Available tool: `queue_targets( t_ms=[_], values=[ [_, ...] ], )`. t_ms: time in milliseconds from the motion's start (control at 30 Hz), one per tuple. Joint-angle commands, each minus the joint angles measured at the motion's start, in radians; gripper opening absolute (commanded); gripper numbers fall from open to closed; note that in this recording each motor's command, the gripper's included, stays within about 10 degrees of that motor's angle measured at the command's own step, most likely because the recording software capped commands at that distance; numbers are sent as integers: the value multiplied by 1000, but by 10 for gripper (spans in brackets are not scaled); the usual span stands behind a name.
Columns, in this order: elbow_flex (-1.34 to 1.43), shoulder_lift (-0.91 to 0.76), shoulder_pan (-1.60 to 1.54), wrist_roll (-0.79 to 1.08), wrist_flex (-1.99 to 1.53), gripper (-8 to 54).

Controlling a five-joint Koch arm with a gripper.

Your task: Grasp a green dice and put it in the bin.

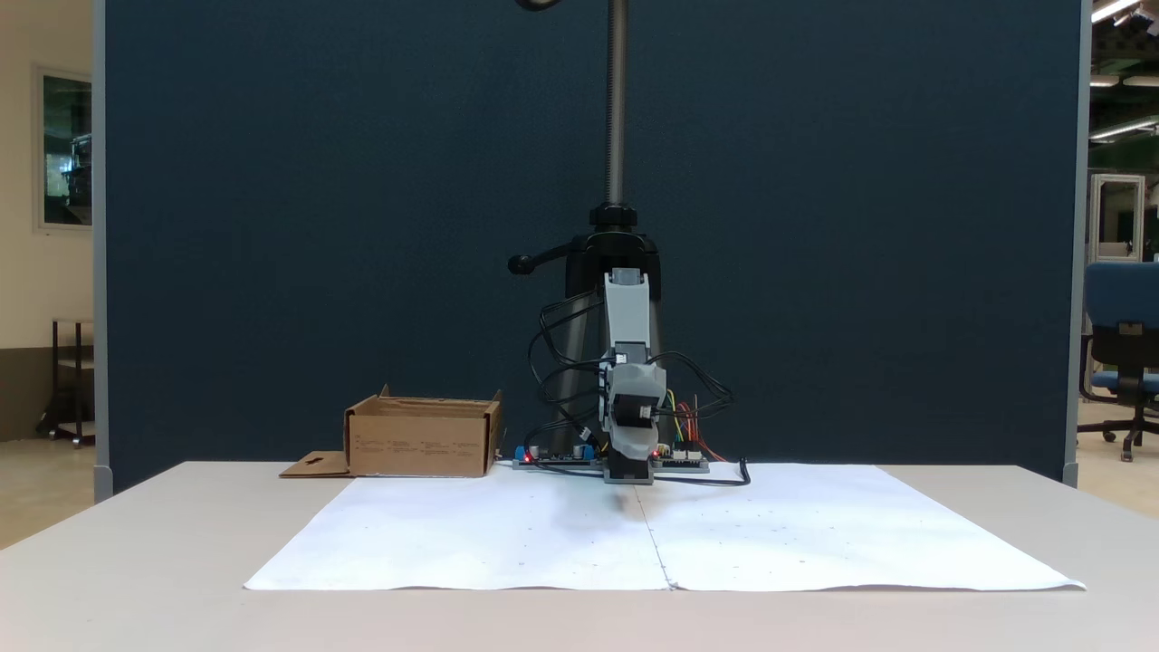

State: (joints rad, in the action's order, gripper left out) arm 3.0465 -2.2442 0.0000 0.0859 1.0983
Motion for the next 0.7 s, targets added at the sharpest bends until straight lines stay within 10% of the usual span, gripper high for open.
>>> queue_targets(
  t_ms=[0,667],
  values=[
    [38,-87,3,-23,168,443],
    [84,-112,6,-20,374,446]
  ],
)
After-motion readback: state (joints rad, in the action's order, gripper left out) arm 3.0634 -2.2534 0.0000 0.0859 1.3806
